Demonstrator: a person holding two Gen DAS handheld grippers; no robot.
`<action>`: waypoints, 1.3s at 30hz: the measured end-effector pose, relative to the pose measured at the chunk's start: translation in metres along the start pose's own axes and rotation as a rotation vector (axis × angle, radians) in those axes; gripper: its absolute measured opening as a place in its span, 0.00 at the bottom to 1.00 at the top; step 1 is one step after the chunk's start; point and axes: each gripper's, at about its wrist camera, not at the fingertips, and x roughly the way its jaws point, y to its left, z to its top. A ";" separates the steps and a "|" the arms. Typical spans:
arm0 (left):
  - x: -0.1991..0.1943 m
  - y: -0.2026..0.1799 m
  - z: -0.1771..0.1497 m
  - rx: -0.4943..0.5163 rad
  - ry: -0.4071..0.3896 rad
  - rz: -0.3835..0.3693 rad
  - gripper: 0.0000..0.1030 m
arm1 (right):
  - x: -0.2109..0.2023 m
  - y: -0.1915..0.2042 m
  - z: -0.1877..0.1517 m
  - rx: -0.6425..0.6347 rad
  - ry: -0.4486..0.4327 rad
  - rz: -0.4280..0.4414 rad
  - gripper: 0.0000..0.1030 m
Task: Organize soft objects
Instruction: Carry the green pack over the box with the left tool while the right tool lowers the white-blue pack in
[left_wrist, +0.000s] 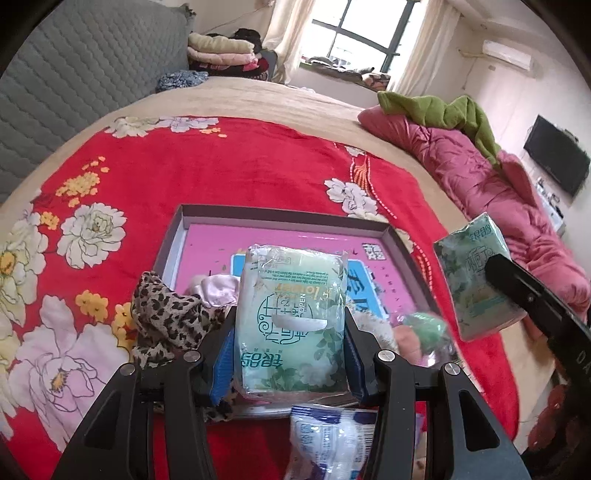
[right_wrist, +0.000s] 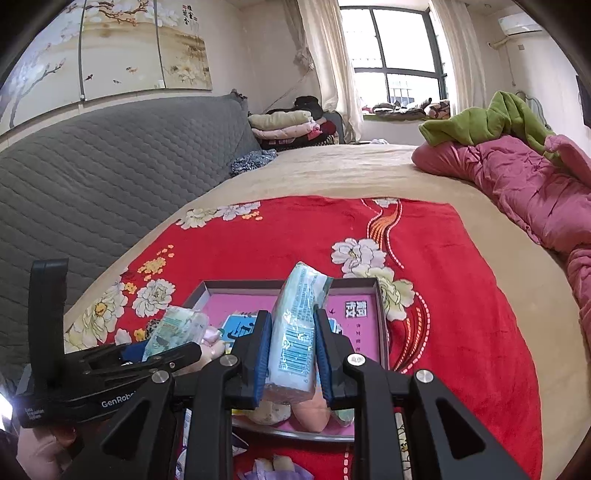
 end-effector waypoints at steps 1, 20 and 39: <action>0.001 0.001 -0.001 0.000 0.004 0.000 0.50 | 0.001 0.000 -0.002 0.000 0.004 -0.002 0.23; 0.016 0.001 -0.009 0.015 0.030 -0.042 0.50 | 0.030 0.011 -0.020 -0.036 0.066 0.011 0.23; 0.032 -0.002 -0.011 0.020 0.031 -0.038 0.50 | 0.058 0.009 -0.044 -0.055 0.157 0.008 0.23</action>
